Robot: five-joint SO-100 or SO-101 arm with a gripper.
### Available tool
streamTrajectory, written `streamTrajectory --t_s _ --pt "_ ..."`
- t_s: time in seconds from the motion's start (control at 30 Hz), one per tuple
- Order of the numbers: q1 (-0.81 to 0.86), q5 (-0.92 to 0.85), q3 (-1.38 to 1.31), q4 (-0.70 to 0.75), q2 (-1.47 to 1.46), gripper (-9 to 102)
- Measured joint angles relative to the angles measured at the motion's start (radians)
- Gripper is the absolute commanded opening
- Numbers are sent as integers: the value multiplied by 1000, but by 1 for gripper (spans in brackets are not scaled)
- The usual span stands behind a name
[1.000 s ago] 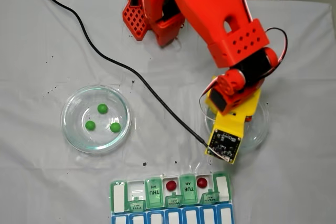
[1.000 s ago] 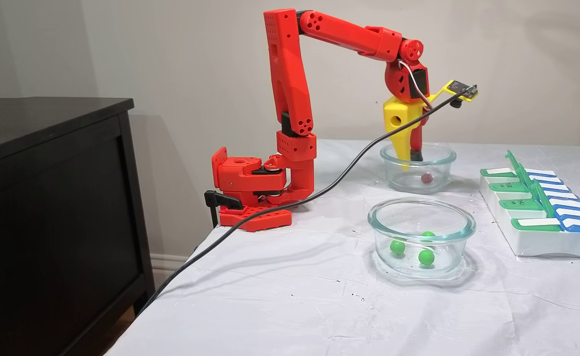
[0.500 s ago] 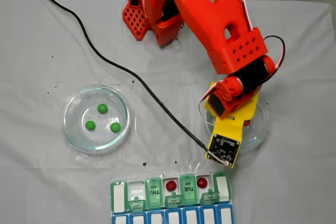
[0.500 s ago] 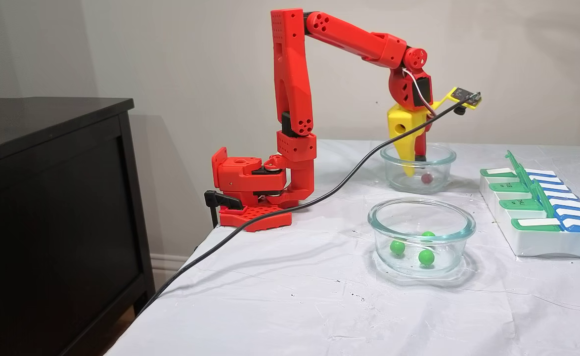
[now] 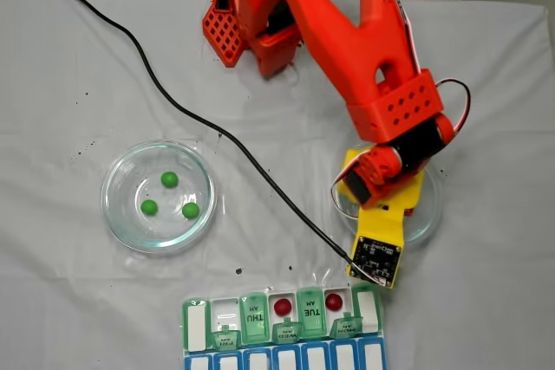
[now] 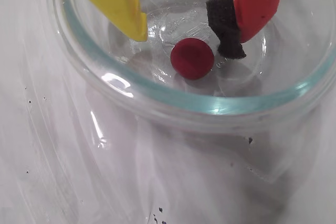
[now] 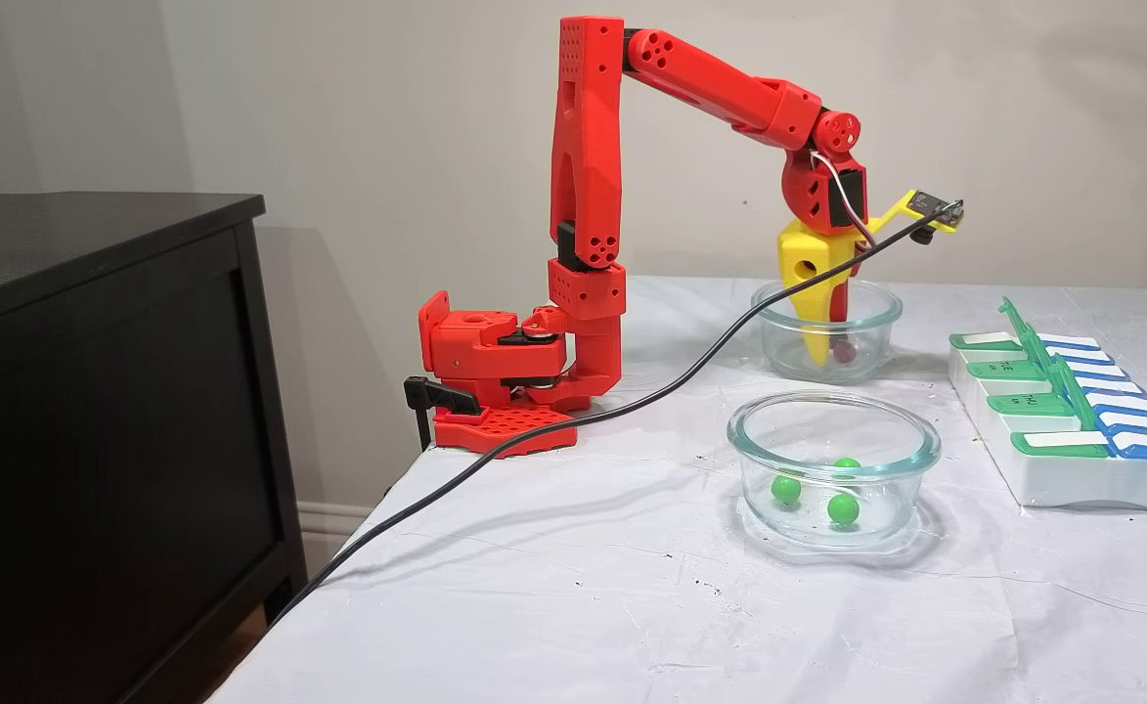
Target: Sort medicines into box.
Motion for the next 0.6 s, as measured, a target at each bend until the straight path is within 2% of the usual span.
streamTrajectory --t_s 0.6 --pt "23 -41 0 -80 -12 18"
